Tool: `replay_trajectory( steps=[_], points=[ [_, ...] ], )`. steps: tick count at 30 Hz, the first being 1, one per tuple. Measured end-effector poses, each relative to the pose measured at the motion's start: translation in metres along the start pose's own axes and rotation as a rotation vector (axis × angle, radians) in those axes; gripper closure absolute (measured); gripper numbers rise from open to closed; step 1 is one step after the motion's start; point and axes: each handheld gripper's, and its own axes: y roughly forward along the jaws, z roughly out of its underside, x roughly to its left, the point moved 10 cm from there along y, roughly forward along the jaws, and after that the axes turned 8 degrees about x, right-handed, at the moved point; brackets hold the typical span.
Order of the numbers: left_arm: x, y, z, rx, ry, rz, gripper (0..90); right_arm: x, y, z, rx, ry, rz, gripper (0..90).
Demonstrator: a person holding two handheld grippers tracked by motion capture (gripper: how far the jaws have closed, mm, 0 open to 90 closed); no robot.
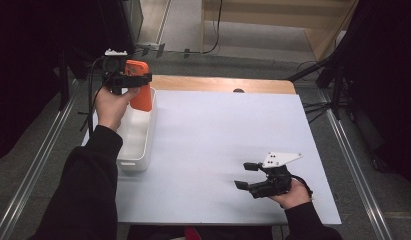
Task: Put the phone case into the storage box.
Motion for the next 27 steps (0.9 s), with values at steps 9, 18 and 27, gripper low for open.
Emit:
replay_trajectory(
  steps=[9, 18, 27],
  points=[
    [0.009, 0.011, -0.004, 0.000, -0.002, -0.041, 15.8, 0.000, 0.000, 0.000, -0.004, -0.001, 0.009, 24.9],
    [0.026, 0.024, -0.008, -0.010, -0.045, -0.064, 15.7, 0.000, 0.001, -0.001, -0.004, 0.000, 0.006, 24.8],
    [0.031, 0.040, -0.006, -0.015, -0.042, -0.078, 15.7, -0.002, 0.001, 0.000, 0.001, 0.008, 0.012, 24.9]
  ],
)
